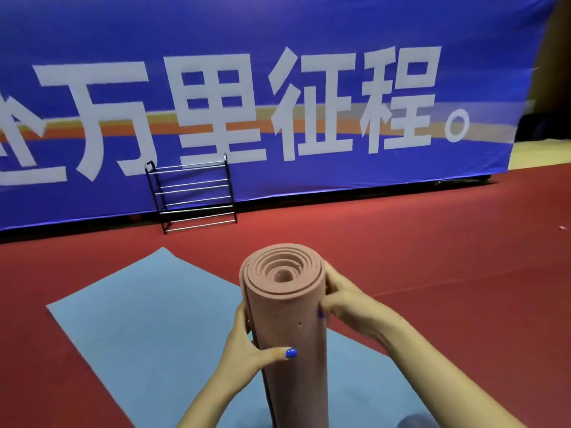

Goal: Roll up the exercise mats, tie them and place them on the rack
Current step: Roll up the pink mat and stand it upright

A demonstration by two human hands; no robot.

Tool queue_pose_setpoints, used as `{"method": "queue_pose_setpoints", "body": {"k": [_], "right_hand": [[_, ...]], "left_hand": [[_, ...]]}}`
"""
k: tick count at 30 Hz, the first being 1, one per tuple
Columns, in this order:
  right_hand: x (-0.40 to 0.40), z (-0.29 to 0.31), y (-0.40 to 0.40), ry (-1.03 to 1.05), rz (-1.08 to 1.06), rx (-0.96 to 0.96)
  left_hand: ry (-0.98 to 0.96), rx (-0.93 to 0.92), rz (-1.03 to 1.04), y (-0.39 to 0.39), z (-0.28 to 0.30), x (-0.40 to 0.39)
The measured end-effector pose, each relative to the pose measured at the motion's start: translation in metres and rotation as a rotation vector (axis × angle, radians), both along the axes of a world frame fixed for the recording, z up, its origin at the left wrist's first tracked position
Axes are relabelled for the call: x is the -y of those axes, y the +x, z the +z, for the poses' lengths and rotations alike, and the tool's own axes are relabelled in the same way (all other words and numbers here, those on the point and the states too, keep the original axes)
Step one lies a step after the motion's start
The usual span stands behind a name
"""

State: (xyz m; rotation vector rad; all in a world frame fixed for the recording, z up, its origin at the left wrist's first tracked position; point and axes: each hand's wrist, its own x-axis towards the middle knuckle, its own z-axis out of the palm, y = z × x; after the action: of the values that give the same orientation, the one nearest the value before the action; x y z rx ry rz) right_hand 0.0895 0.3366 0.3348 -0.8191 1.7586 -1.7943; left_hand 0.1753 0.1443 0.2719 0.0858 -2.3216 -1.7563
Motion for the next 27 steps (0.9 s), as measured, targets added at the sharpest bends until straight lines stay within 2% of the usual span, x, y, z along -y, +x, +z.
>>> {"method": "queue_pose_setpoints", "body": {"k": [2, 6, 8, 11, 12, 19, 21, 25, 27], "right_hand": [[-0.001, 0.011, -0.014, -0.084, 0.029, 0.098], [0.005, 0.033, -0.043, -0.083, -0.080, 0.188], [0.017, 0.041, -0.055, -0.009, -0.183, 0.106], [0.036, 0.043, -0.071, 0.155, -0.354, -0.163], [0.039, 0.041, -0.073, 0.178, -0.381, -0.197], [0.035, 0.038, -0.085, 0.128, -0.380, -0.083], [0.031, 0.036, -0.083, 0.093, -0.393, -0.065], [0.023, 0.037, -0.078, 0.041, -0.420, 0.004], [0.022, 0.038, -0.076, 0.035, -0.431, 0.004]], "left_hand": [[0.015, 0.009, 0.019, -0.008, -0.002, -0.004], [-0.016, 0.043, -0.001, -0.029, 0.003, 0.000], [-0.035, 0.079, -0.016, -0.038, 0.000, 0.000], [-0.081, 0.099, -0.020, -0.051, -0.003, 0.000], [-0.087, 0.100, -0.016, -0.053, -0.002, 0.000], [-0.165, 0.027, -0.032, -0.060, 0.002, -0.008], [-0.040, -0.009, -0.025, -0.057, 0.009, -0.019], [0.448, -0.074, 0.171, -0.067, 0.039, -0.032], [0.470, -0.041, 0.256, -0.074, 0.052, -0.033]]}}
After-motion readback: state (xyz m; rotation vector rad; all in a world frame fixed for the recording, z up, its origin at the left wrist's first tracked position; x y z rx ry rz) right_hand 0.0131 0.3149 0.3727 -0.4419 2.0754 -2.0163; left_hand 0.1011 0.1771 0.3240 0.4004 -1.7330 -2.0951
